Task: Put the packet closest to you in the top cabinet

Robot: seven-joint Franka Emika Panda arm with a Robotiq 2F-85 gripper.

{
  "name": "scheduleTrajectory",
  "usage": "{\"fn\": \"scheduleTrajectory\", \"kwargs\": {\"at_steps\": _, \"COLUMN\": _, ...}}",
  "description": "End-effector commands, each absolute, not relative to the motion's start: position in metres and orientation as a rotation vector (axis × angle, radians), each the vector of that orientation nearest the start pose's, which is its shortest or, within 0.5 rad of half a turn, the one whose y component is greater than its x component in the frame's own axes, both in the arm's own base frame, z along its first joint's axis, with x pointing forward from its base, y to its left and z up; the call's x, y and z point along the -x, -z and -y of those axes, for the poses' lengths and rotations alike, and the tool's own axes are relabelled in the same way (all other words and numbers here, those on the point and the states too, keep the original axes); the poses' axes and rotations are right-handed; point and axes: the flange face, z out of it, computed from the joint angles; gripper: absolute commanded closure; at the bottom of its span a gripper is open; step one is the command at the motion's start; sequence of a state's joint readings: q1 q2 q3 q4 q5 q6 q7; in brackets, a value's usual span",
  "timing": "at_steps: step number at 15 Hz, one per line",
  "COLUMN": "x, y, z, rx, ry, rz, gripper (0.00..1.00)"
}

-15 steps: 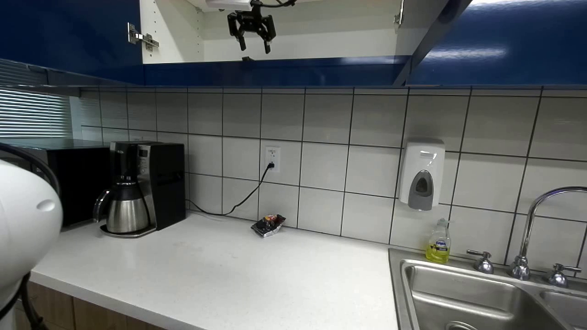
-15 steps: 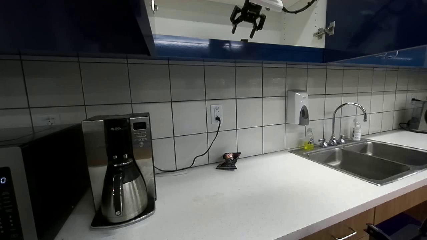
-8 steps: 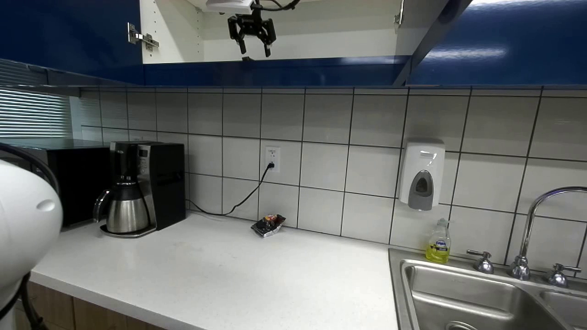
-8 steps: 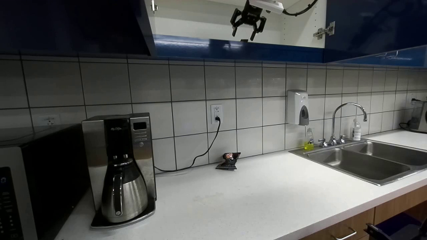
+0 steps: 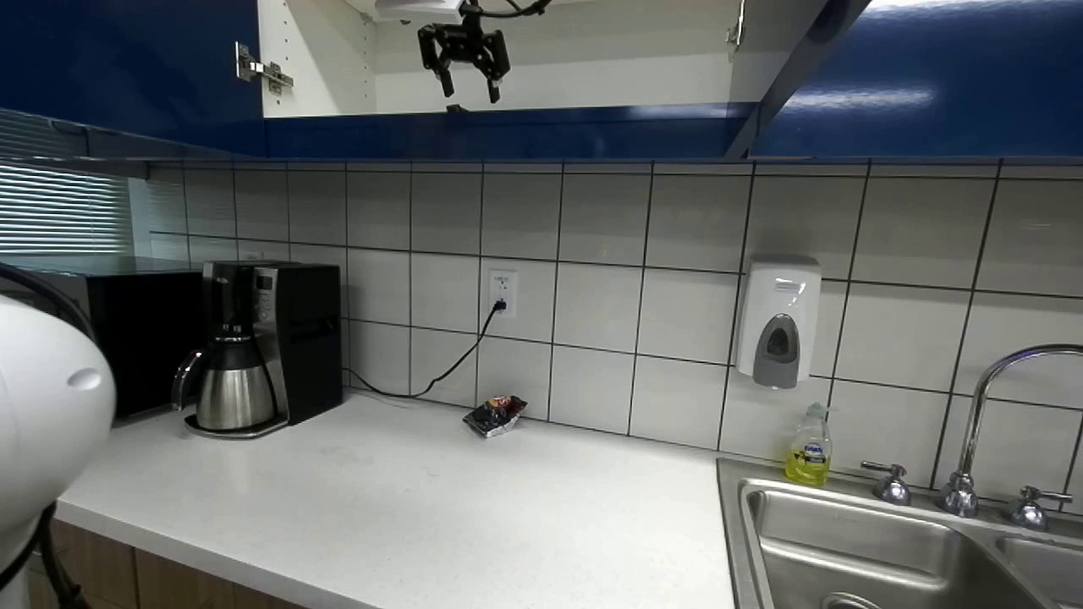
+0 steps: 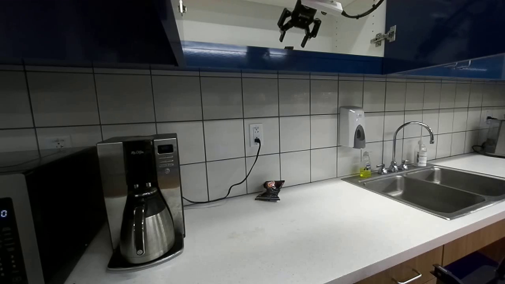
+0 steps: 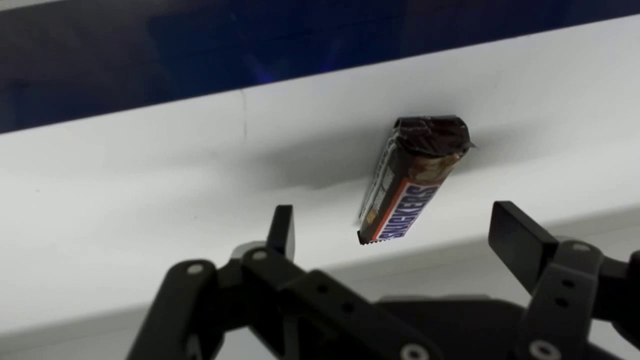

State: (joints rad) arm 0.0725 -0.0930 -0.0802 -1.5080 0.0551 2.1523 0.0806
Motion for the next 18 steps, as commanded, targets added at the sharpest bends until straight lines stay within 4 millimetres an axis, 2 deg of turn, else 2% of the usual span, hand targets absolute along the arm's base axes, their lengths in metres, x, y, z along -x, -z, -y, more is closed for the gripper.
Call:
{"fn": "scheduleTrajectory", "kwargs": {"at_steps": 1, "x": -0.532, "y": -0.778, "z": 0.009, "rx": 2.825, "ry": 1.157, "rz": -0.136, "gripper": 0.00}}
{"fn": "scheduleTrajectory", "kwargs": {"at_steps": 9, "x": -0.478, "y": -0.790, "z": 0.013, "rx": 2.776, "ry": 1.263, "rz": -0.103, "gripper": 0.00}}
{"fn": "scheduleTrajectory", "kwargs": {"at_steps": 15, "x": -0.432, "y": -0.780, "z": 0.015, "rx": 2.782, "ry": 1.241, "rz": -0.065, "gripper": 0.00}}
{"fn": "scheduleTrajectory", "kwargs": {"at_steps": 18, "x": -0.416, "y": -0.767, "z": 0.015, "rx": 2.802, "ry": 1.156, "rz": -0.046, "gripper": 0.00}}
